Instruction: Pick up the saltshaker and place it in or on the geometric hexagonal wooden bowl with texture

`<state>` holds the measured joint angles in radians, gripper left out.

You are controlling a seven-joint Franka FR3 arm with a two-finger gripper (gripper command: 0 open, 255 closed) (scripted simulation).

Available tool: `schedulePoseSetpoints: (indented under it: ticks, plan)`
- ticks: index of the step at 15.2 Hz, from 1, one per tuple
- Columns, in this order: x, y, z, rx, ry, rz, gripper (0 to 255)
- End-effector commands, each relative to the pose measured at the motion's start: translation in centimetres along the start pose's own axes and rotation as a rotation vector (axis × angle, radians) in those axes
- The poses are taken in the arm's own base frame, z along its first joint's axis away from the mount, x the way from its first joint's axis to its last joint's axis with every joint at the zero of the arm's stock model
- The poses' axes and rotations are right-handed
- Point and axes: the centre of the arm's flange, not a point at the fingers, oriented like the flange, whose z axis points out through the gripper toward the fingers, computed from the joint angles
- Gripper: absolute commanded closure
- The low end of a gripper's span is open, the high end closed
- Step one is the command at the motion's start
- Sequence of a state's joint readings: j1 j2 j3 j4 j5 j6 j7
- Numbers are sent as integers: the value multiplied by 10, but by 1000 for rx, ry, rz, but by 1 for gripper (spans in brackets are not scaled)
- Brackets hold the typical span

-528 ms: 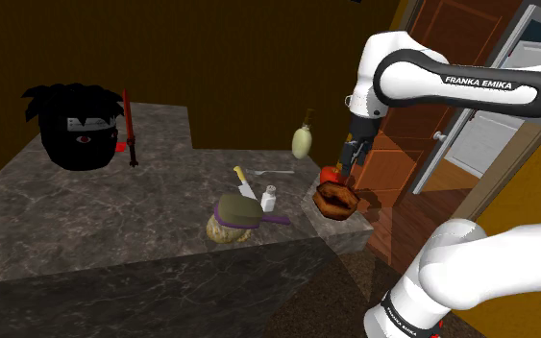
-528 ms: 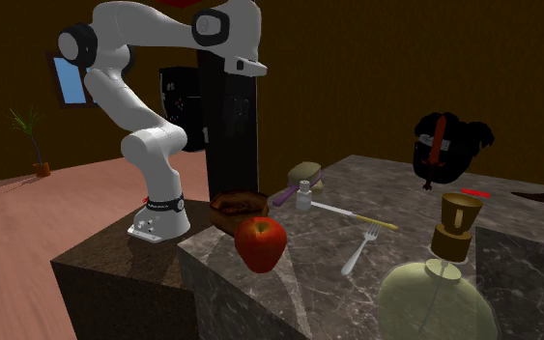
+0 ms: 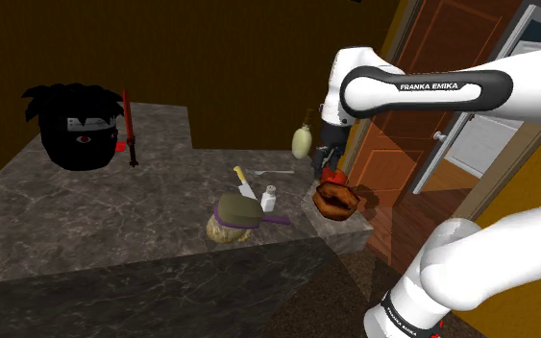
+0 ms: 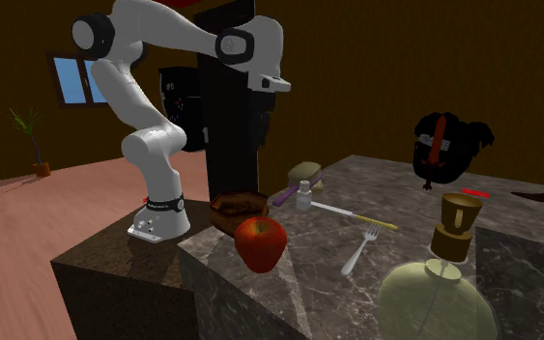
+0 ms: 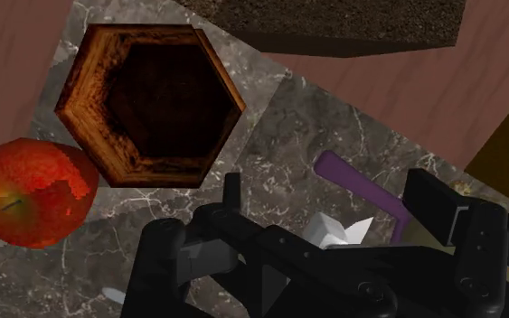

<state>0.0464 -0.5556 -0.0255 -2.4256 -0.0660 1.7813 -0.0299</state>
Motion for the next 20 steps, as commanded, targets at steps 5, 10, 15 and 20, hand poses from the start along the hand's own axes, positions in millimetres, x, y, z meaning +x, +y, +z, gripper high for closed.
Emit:
schedulePoseSetpoints:
  ticks: [5,10,15,20]
  plan:
    - [61,-20,34,24,33,-8,0]
    - [115,-38,59,44,59,-15,0]
    - [141,-47,82,53,71,-18,0]
    - [143,-49,111,53,71,-18,0]
